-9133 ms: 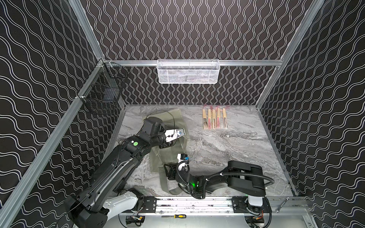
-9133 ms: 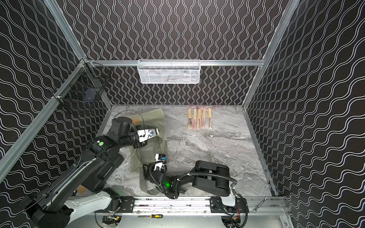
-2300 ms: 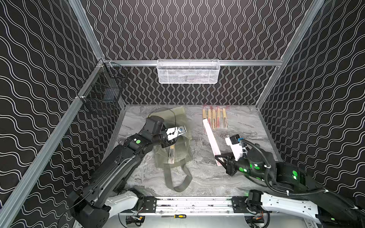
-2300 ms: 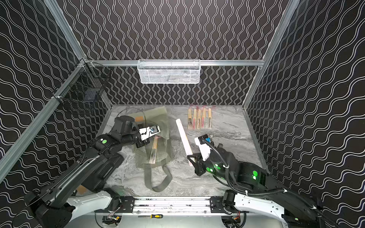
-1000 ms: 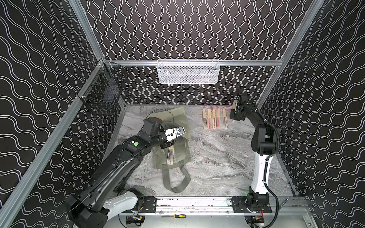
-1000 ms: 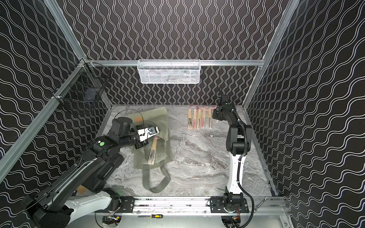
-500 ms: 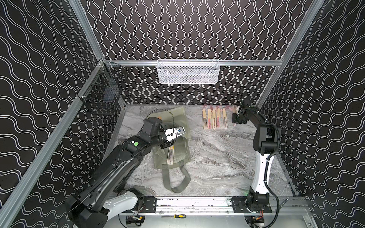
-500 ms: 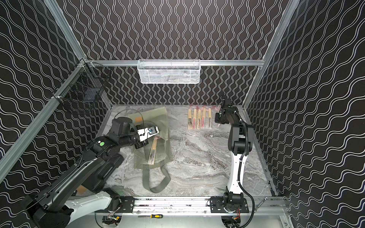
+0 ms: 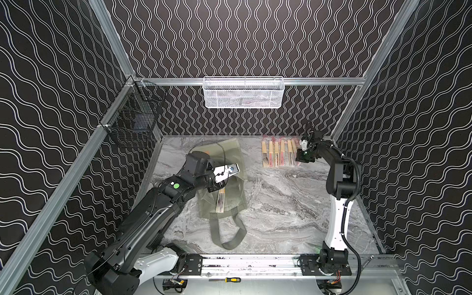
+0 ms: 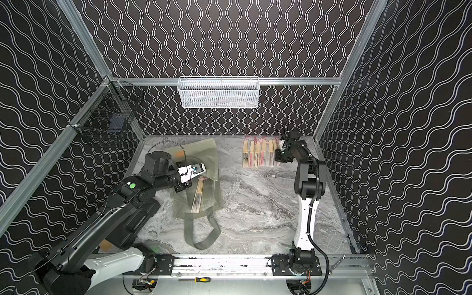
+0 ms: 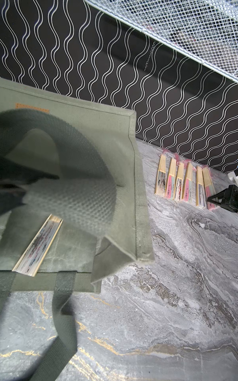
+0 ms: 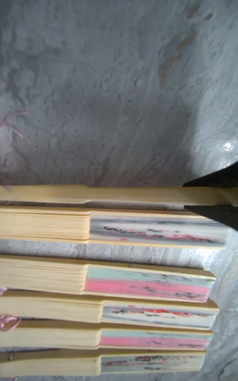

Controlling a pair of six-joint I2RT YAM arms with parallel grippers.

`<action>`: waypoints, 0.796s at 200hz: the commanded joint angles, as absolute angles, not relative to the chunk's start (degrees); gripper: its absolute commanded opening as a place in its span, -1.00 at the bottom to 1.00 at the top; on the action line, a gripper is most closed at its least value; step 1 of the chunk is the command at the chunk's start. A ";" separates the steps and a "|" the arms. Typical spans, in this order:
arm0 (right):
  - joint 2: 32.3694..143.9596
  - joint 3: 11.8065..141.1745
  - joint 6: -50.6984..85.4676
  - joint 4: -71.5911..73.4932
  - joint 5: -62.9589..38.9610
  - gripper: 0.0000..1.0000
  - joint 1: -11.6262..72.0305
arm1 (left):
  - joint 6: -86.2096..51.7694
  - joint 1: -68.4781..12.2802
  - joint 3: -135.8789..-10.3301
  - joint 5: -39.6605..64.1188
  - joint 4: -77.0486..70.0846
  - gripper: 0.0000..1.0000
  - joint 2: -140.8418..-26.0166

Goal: Take out the folding fans from the tote bags
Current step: Place the folding fan at the center of the board.

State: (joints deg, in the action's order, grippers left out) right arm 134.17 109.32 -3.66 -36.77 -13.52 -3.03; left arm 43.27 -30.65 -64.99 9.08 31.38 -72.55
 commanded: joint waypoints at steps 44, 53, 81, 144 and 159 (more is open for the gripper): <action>134.91 110.32 -2.40 -38.00 -13.74 -0.58 -3.35 | 42.62 -30.54 -64.82 9.67 28.61 -1.00 -72.78; 134.85 110.70 -2.12 -38.31 -12.92 -0.51 -3.36 | 42.62 -30.54 -64.80 9.67 28.53 -1.00 -72.72; 134.26 111.27 -0.98 -38.32 -11.43 -0.24 -3.52 | 42.69 -30.59 -64.52 9.66 28.46 -1.00 -72.57; 128.51 110.35 3.21 -37.30 -9.93 -0.03 -3.61 | 42.62 -30.59 -64.52 9.66 28.46 -1.00 -72.46; 125.17 109.08 5.92 -36.65 -10.91 -0.04 -3.52 | 42.59 -30.56 -64.77 9.76 28.76 -1.00 -72.77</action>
State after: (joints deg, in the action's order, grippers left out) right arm 129.47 110.39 1.37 -37.30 -9.80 -3.60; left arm 43.27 -30.65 -64.45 9.17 30.89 -72.29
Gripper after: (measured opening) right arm 0.483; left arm 0.055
